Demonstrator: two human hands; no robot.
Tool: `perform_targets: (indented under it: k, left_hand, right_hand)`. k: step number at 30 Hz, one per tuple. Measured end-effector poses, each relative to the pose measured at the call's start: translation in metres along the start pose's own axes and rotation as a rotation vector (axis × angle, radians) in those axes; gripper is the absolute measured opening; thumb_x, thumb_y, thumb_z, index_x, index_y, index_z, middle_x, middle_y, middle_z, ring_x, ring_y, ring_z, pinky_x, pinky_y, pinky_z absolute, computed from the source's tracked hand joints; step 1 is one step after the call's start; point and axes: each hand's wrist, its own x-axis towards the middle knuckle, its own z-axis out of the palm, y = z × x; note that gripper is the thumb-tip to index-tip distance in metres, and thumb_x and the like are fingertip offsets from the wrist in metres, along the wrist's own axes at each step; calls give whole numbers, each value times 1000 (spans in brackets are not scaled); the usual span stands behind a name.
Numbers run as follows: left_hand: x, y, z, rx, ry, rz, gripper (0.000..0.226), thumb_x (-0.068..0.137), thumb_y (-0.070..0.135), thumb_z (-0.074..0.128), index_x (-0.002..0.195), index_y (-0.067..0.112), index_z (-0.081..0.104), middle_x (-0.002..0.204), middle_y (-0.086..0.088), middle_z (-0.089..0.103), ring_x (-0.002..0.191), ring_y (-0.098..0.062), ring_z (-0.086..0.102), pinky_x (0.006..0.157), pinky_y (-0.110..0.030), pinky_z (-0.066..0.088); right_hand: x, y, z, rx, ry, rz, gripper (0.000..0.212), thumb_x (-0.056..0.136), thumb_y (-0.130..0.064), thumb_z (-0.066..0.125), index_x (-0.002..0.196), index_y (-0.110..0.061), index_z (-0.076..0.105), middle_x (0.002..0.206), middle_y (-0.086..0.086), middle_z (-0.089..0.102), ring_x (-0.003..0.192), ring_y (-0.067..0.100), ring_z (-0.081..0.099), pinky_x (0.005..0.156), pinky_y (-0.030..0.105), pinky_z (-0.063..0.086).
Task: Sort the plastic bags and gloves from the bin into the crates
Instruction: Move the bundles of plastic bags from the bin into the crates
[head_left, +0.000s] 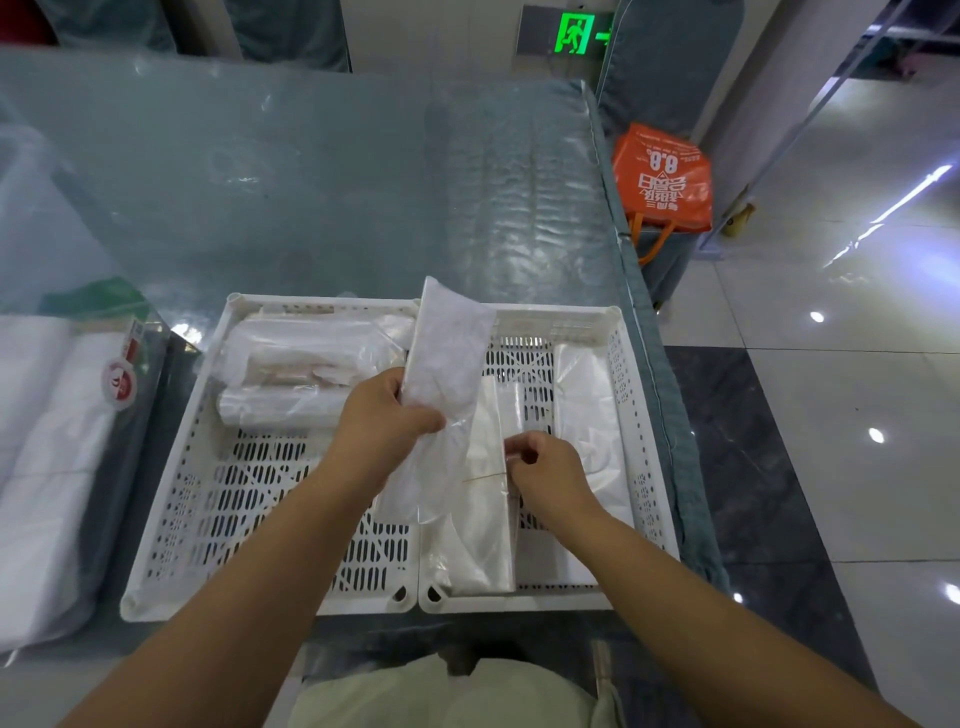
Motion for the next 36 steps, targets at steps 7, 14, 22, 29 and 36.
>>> perform_targets:
  k: [7,14,22,29,36]
  left_hand:
    - [-3,-4,6,64,-9,-11,27,64,2,69,87,17,64,82,-2,69,73,-21,66,66,-35,55]
    - [-22,-22,38,10,-20,-53,26,66,6,71,87,17,62,83,-4,68,76,-23,66,64,-38,57]
    - [-34,-48,54,398,17,201,78,66,36,75,131,24,34,110,4,58,102,-11,56,82,-23,48]
    - [-33,-68,38,767,119,356,96,72,39,71,143,13,12,148,-8,28,134,-24,15,110,-36,15]
    - [-38,-76,47,1091,-126,547,80,71,57,60,137,25,29,148,2,29,140,-19,8,112,-39,-2]
  right_hand:
    - [5,8,-3,-281,-41,-120,22,86,-1,49,90,-15,66,84,-3,64,75,14,61,70,26,52]
    - [-11,4,-14,17,132,-145,20,95,-17,45,109,-26,58,103,-8,59,88,5,59,77,23,50]
    - [-27,2,6,378,58,17,36,83,-10,61,113,-28,52,97,4,70,88,16,67,73,29,56]
    - [-24,11,28,14,113,-14,47,88,-13,58,130,-20,39,123,-1,51,104,6,45,85,21,38]
    - [-18,7,13,-183,204,-65,37,86,-20,59,122,-18,47,109,-4,50,95,11,53,80,24,44]
